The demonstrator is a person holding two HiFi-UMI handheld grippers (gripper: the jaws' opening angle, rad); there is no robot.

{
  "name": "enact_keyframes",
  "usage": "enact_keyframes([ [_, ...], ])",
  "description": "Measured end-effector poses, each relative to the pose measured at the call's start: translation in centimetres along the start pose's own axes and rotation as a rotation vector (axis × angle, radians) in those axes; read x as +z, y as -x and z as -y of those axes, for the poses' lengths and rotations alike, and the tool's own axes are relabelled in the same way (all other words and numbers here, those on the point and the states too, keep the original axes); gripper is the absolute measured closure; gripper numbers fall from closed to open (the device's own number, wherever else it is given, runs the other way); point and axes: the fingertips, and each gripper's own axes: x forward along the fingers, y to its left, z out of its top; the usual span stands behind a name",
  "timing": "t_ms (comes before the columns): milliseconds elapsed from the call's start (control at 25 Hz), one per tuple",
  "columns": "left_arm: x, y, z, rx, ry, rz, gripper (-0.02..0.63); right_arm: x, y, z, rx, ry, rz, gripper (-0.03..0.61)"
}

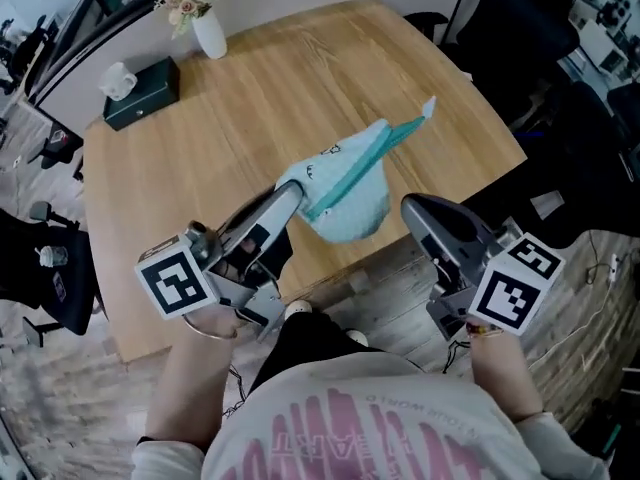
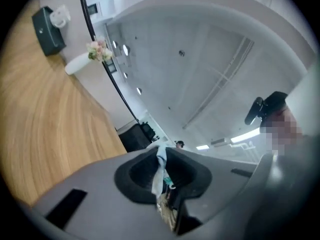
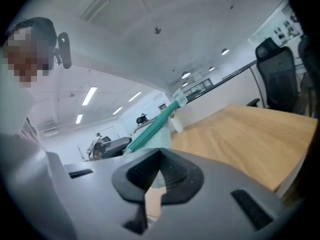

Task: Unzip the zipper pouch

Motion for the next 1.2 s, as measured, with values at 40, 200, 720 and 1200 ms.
enact_keyframes([
  [40,0.2,0.5,0.6,0.025,0.002,0.048,0.565,0.2,-0.2,-1.4,0.055,0.020,-0.008,0.580],
  [200,0.3,3.5,2.5,0.119,-0.049,0.181,0.560,-0.5,-1.5,-6.7,0.250,0.102,-0.047,0.578],
  [720,1.2,9.9,5.4,0.404,-0.346,0.385,0.563,-5.6,-5.9,-16.3,0.498,0.182,-0.193,0.432],
  [1200,1.8,12.2,5.8,0.490,-0.449,0.392,0.568,-5.9,-7.3,-16.8,0.414,0.221,-0.212,0.575],
])
